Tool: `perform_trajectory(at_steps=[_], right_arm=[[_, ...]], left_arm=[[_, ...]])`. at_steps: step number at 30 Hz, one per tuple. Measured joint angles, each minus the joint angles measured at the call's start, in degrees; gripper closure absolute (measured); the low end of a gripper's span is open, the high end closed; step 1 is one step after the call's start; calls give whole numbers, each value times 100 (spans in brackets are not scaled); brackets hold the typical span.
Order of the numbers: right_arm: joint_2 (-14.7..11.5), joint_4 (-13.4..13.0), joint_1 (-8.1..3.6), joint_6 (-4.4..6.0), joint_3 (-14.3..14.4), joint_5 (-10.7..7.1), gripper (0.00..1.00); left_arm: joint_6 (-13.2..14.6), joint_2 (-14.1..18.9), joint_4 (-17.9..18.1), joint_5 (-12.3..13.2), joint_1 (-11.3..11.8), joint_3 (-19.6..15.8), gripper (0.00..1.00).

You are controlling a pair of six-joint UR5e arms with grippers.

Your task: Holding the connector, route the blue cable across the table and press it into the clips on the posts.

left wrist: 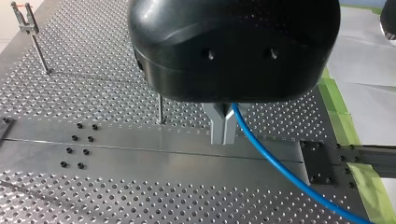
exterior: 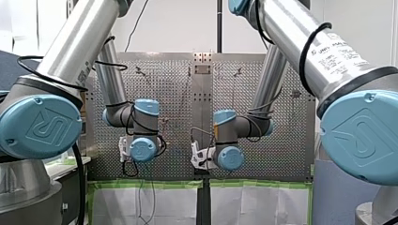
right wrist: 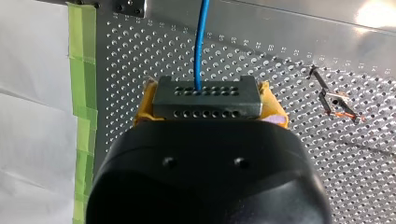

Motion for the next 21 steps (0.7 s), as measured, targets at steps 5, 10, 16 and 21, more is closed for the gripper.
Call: perform_trajectory(at_steps=[5,10,16,21], right_arm=[[-1,2,-1,-2,-2,2,100],[-155,155,-9,-56,-155,155,100],[-428,428,46,29,-410,296,100],[-643,642,91,107,-610,140,100]], left_arm=[[-7,-9,6,6,8,-8,100],[-158,-104,159,159,160,-160,100],[-269,100,231,332,368,-435,100],[-296,327,33,160,423,-431,100]])
